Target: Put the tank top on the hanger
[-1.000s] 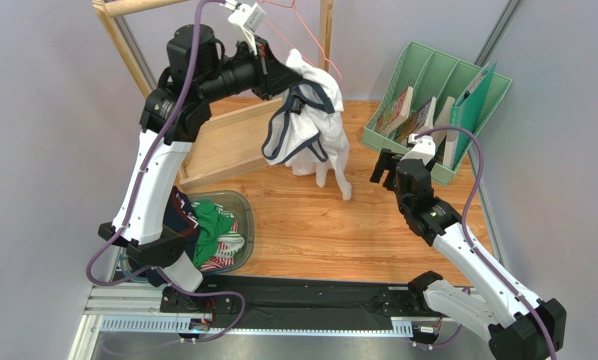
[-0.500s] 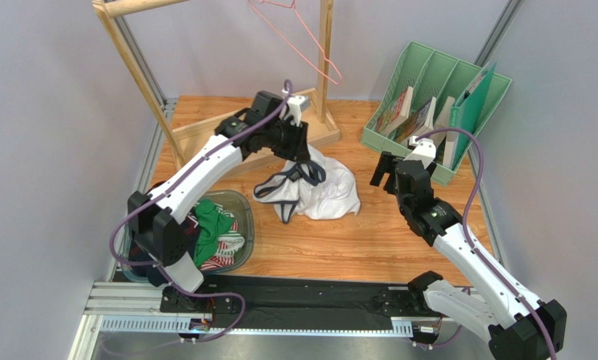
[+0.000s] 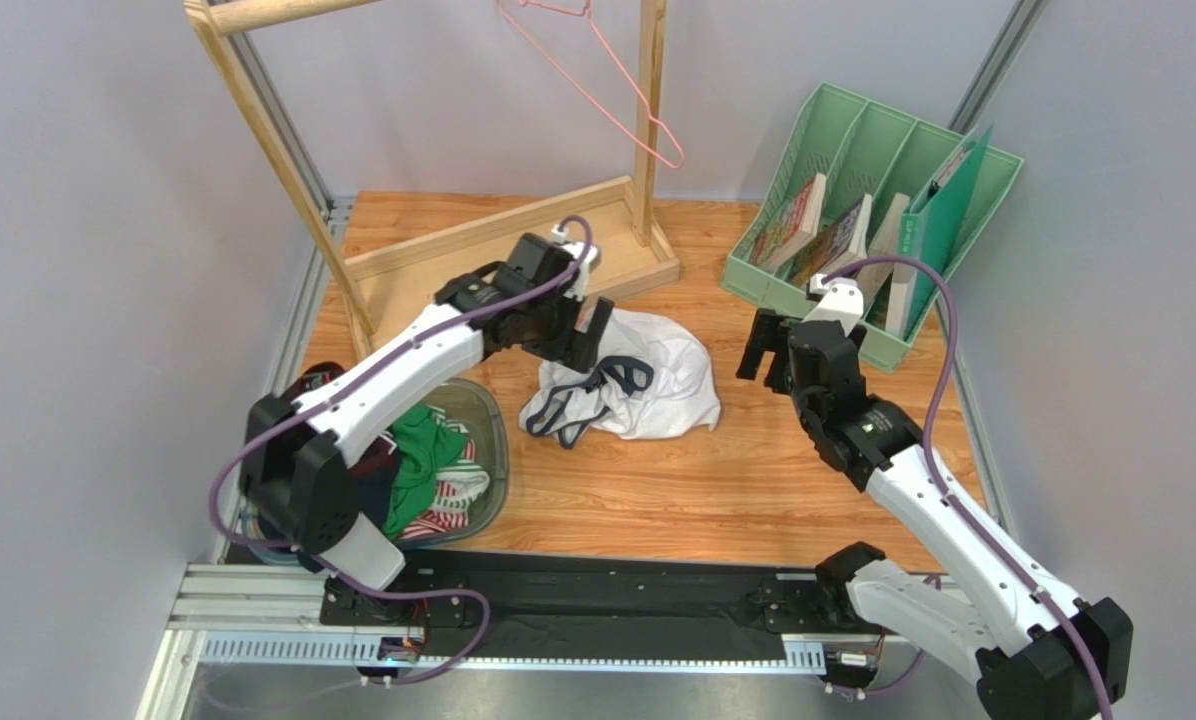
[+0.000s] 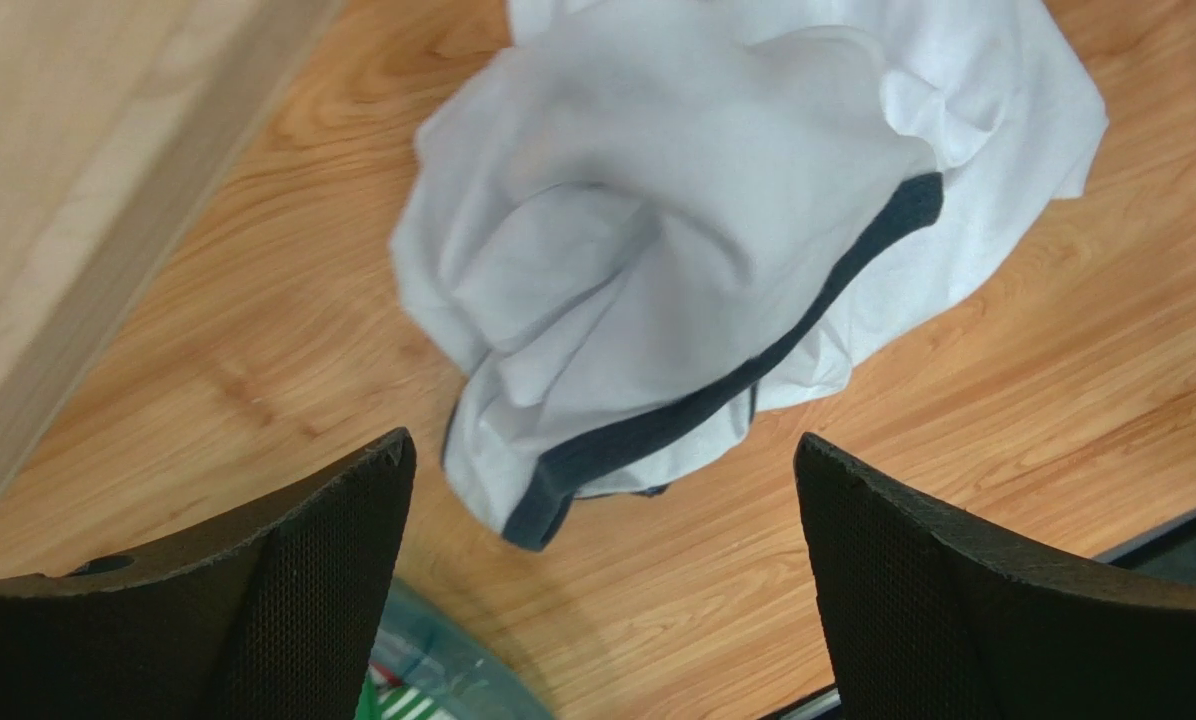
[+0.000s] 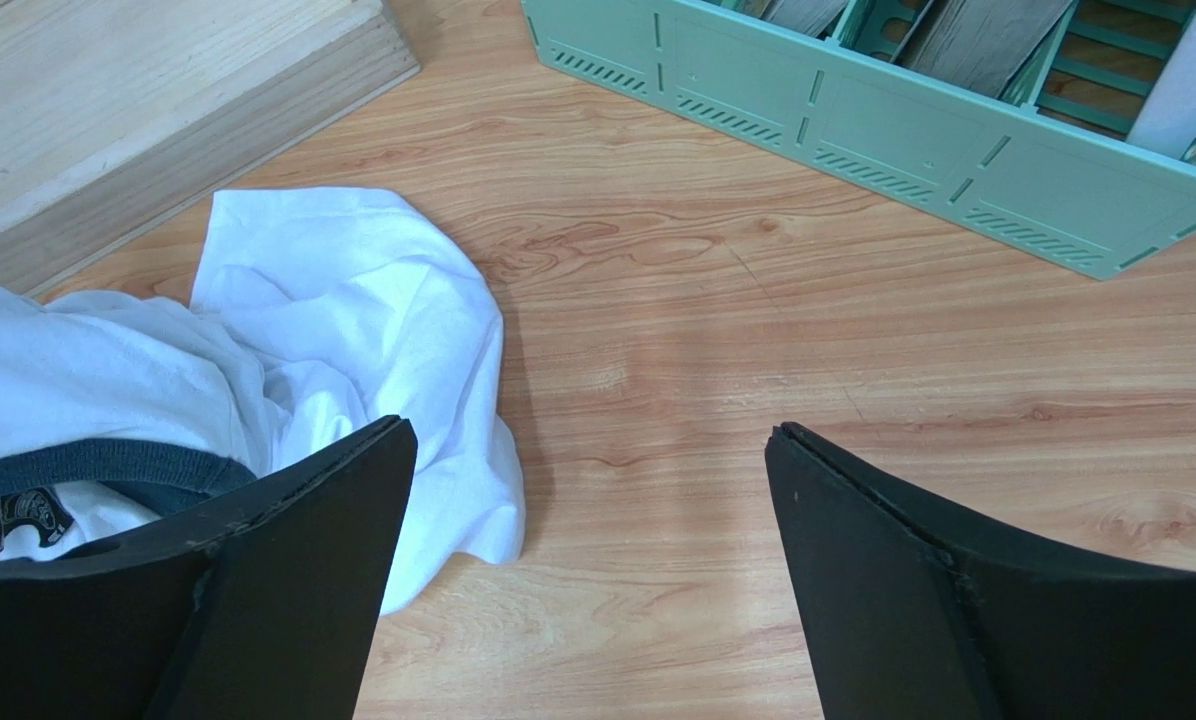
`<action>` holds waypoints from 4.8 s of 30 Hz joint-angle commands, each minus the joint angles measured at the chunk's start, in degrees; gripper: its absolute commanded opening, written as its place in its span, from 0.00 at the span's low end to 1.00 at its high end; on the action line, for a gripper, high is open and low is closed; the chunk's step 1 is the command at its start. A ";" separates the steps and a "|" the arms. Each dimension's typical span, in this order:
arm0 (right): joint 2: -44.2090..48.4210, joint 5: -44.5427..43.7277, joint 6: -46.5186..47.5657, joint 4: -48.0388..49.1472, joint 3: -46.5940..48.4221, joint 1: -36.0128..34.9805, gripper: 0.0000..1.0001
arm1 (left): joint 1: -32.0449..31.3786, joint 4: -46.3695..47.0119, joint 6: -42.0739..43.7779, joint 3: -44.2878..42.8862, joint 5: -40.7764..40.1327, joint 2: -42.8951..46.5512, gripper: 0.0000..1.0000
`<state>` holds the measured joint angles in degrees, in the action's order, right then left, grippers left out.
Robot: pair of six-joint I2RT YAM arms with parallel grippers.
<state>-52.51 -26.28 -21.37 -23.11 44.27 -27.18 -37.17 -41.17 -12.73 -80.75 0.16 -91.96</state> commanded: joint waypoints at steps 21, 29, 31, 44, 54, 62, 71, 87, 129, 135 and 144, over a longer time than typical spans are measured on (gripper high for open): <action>-11.28 20.55 20.21 -14.14 39.29 0.11 0.92 | 18.27 17.17 -5.55 27.75 11.00 32.01 0.99; -29.55 27.33 25.84 -14.16 58.02 0.20 0.92 | 18.45 16.91 -6.78 30.12 12.40 35.36 0.99; -32.46 27.86 27.07 -12.14 62.33 0.20 0.92 | 18.53 16.56 -7.31 30.74 12.40 36.50 0.99; -55.24 31.82 29.10 -6.07 85.36 3.36 0.92 | 18.53 12.87 -11.09 33.46 11.44 43.53 0.99; -63.59 39.29 29.89 -3.43 91.51 5.64 0.94 | 18.53 10.58 -12.58 34.70 9.59 46.96 0.99; -66.32 42.89 28.40 -4.13 94.42 6.26 0.86 | 18.45 9.53 -12.14 34.61 8.45 47.40 0.99; -66.58 47.55 28.05 -8.87 94.07 6.35 0.62 | 18.53 9.88 -12.14 34.87 8.01 47.05 0.99; -62.72 46.06 27.96 -5.89 93.72 4.42 0.00 | 18.53 9.00 -12.40 35.57 6.87 48.10 0.98; -28.45 33.84 26.47 -6.59 52.51 -1.12 0.00 | 16.87 15.23 -8.98 34.26 14.60 36.70 0.93; -18.27 30.95 24.36 -12.21 44.16 -1.21 0.00 | 12.13 19.71 -10.38 34.17 13.72 29.23 0.92; -7.52 29.27 19.17 -20.48 37.47 -1.30 0.00 | 7.28 23.85 -9.24 29.78 12.23 15.25 0.88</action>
<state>-63.02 4.47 1.30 -40.60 83.48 -28.23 -29.02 -21.21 -23.24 -46.92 13.15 -72.64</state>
